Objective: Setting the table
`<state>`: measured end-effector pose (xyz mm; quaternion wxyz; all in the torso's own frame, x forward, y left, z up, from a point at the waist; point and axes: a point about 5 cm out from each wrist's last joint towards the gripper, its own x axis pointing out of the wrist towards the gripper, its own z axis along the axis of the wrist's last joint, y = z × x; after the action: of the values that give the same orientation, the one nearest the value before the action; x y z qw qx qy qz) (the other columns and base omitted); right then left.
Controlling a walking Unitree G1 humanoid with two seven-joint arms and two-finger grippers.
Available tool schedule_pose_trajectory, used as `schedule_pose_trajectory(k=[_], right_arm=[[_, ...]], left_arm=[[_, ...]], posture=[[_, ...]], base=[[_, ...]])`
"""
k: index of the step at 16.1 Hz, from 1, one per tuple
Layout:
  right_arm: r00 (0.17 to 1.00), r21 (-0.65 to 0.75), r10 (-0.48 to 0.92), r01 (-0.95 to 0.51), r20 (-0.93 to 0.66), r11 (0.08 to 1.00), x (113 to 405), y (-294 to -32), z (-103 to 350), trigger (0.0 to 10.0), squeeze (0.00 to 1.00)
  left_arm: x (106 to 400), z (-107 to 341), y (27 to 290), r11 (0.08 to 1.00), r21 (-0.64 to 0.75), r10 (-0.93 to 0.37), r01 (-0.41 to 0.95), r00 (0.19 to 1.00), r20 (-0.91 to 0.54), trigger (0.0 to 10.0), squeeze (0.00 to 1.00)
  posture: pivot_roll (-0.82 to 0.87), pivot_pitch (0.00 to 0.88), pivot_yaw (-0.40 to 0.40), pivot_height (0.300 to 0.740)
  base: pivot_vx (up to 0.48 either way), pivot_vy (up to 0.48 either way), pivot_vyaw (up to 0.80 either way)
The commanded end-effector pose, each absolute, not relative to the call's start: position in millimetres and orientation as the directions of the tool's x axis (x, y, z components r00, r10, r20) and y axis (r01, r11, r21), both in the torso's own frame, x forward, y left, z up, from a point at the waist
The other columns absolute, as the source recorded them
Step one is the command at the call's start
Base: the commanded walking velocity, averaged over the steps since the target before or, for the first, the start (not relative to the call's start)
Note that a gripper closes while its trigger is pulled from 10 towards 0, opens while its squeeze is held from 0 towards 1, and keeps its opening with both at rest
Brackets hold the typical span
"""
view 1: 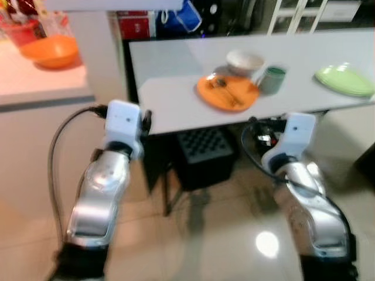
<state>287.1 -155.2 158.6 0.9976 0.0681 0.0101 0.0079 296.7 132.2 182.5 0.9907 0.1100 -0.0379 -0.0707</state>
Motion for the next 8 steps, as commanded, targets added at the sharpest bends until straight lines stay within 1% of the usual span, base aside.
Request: schedule_pose_trajectory(k=[1,8], right_arm=[[1.0,0.134,0.011,-0.013,0.012,0.991,288.5,-155.2,165.6,10.0,0.0],[1.0,0.135,0.008,-0.01,0.015,0.991,290.5,-153.4,165.5,10.0,0.0]], left_arm=[[297.5,184.2,136.3,0.964,0.238,-0.133,0.114,0.989,0.066,10.0,0.0],[299.5,186.0,137.7,0.963,0.246,-0.133,0.11,0.988,0.076,10.0,0.0]], posture=[[-0.02,0.0,-0.025,0.74],[-0.01,0.0,-0.024,0.74]], base=[[0.0,0.48,0.0],[0.0,0.48,0.0]])
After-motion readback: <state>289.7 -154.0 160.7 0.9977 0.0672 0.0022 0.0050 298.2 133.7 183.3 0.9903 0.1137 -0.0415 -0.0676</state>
